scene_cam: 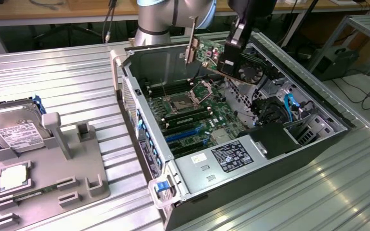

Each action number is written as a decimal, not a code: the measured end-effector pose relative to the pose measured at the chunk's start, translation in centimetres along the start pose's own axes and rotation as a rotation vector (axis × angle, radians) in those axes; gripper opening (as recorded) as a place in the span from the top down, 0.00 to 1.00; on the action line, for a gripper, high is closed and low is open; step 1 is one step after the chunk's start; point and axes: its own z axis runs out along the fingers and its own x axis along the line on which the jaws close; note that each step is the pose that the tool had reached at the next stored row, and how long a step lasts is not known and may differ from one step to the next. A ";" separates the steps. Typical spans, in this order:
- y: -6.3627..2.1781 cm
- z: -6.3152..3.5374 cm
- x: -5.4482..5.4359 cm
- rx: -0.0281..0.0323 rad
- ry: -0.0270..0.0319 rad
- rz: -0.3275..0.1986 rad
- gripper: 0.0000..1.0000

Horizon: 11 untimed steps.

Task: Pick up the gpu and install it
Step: 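Insert the gpu into the slot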

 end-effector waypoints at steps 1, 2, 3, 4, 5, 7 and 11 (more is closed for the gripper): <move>0.00 0.00 0.0 -0.0005 -0.0010 -0.026 0.72; 0.00 0.00 0.0 -0.0009 -0.0020 -0.050 0.72; 0.00 0.01 0.0 -0.0014 -0.0030 -0.074 0.72; 0.00 0.01 0.0 -0.0018 -0.0038 -0.097 0.72; 0.00 0.01 0.0 -0.0021 -0.0047 -0.118 0.72; 0.00 0.01 0.0 -0.0031 -0.0067 -0.169 0.72; 0.00 0.02 0.0 -0.0044 -0.0095 -0.239 0.72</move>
